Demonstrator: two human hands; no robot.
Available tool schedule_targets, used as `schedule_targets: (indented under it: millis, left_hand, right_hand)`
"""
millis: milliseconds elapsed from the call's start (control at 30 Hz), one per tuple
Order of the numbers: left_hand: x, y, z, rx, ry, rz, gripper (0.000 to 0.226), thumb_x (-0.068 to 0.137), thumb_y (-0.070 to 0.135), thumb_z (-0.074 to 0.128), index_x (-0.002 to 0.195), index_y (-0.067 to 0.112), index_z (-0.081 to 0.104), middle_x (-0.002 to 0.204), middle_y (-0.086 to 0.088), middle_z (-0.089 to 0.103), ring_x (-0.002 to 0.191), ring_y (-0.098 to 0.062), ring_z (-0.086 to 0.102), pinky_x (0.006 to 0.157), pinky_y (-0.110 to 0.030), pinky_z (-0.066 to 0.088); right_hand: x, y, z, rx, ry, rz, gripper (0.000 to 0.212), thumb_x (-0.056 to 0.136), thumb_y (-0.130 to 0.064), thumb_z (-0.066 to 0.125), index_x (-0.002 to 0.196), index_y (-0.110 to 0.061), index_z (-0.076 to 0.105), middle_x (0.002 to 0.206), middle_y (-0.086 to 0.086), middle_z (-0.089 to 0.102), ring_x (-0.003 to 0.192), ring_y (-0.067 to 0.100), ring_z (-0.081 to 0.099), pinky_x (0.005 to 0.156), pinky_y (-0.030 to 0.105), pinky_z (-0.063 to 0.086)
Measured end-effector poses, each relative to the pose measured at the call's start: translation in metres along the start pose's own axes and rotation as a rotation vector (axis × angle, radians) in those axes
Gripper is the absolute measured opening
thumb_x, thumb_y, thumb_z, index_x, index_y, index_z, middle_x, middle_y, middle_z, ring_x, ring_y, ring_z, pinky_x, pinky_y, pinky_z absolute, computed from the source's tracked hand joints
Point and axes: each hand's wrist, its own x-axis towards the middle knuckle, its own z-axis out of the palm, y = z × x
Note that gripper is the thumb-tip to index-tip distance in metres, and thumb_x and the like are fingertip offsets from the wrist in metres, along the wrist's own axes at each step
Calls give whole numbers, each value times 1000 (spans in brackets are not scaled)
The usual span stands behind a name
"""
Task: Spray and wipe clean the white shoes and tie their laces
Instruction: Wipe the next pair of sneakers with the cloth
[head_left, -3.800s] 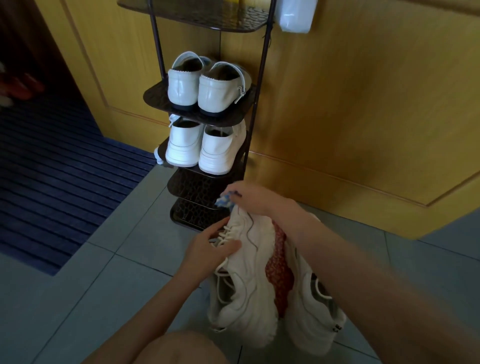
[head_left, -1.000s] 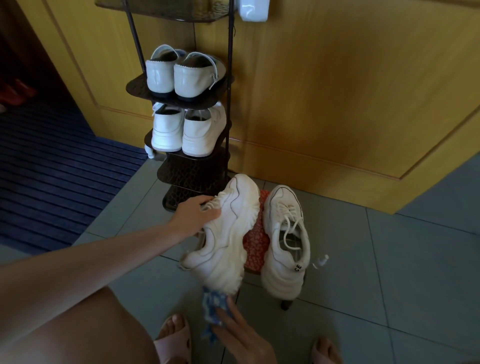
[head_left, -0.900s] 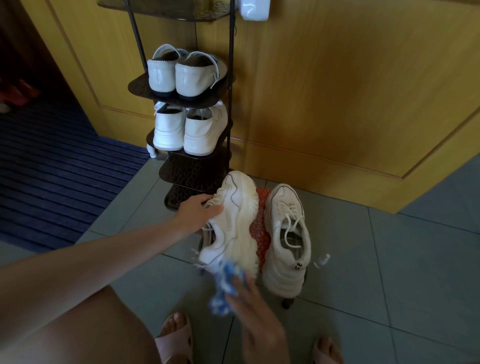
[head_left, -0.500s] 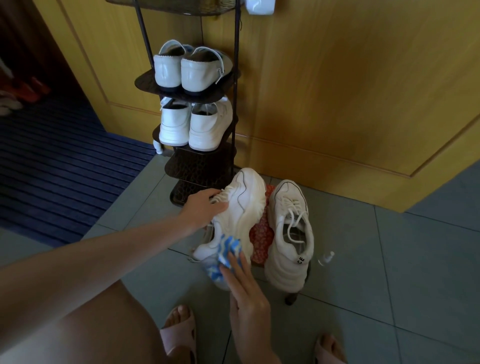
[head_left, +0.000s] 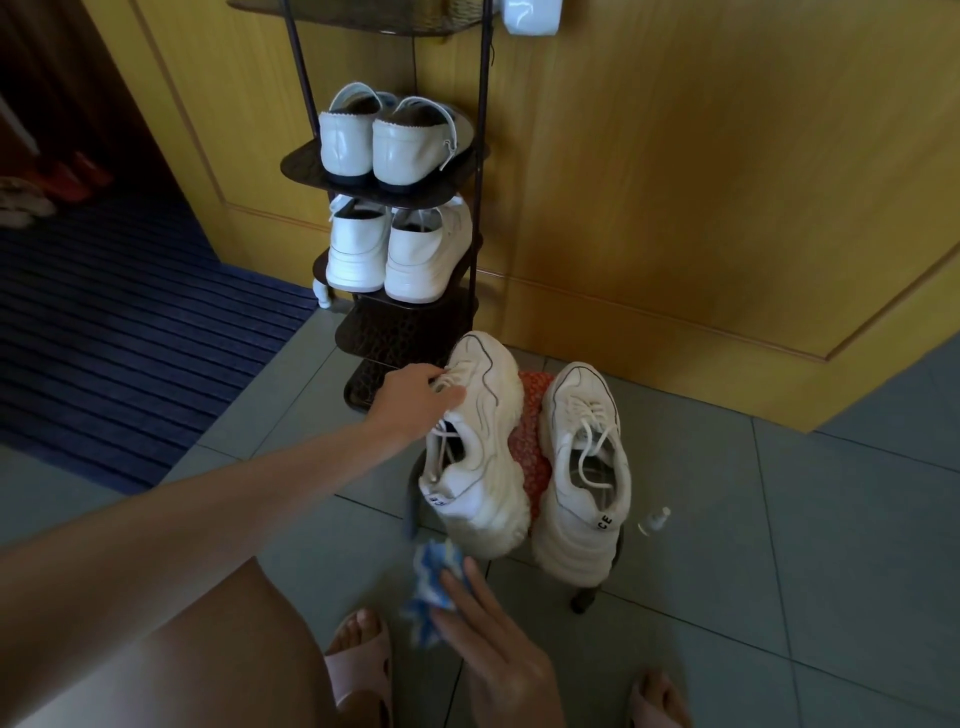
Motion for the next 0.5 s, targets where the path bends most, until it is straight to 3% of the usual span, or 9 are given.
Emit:
schedule_targets:
  millis: [100,200,300,400,500]
  left_hand:
    - [0,12,1,79,15,35,34,87,28,60,115,9,63,106,-9,65,96,-23,60,75,-29,43]
    - [1,22,2,168,17,64,37,86,28,61,118,9,63,109,-9,65,98,-24,61,80,-32,49]
    - [5,30,6,287,0,96,34,85,29,60,109,5,66,102,-13,67,93,-28,62,81,-40,52]
    - [6,36,15,384,-44,100,44,83,35,63,117,8,61,116,-12,61,105,-29,58,88,-40,51]
    - [3,38,27,503,-61,117,49,85,39,59,123,9,55,123,-13,51,110,-30,53,89,-38,48]
  right_hand:
    - [14,1,-18,194,104,197,32,93,-8,52,122,-16,62,134,3,56,128,28,49,102,31,45]
    - [22,1,-30,328,179,394,38,86,0,59,118,-19,67,135,-2,56,129,24,48,101,31,45]
    - [27,-9,-36,411,217,541,41,82,0,62,112,-28,69,129,-8,60,123,14,54,94,22,48]
    - [27,-17,-38,461,226,698,48,80,7,65,104,-35,72,120,-9,66,115,6,59,86,11,47]
    - [32,-23,-42,483,268,850,53,78,7,67,95,-43,73,97,-17,72,88,-9,63,72,4,46]
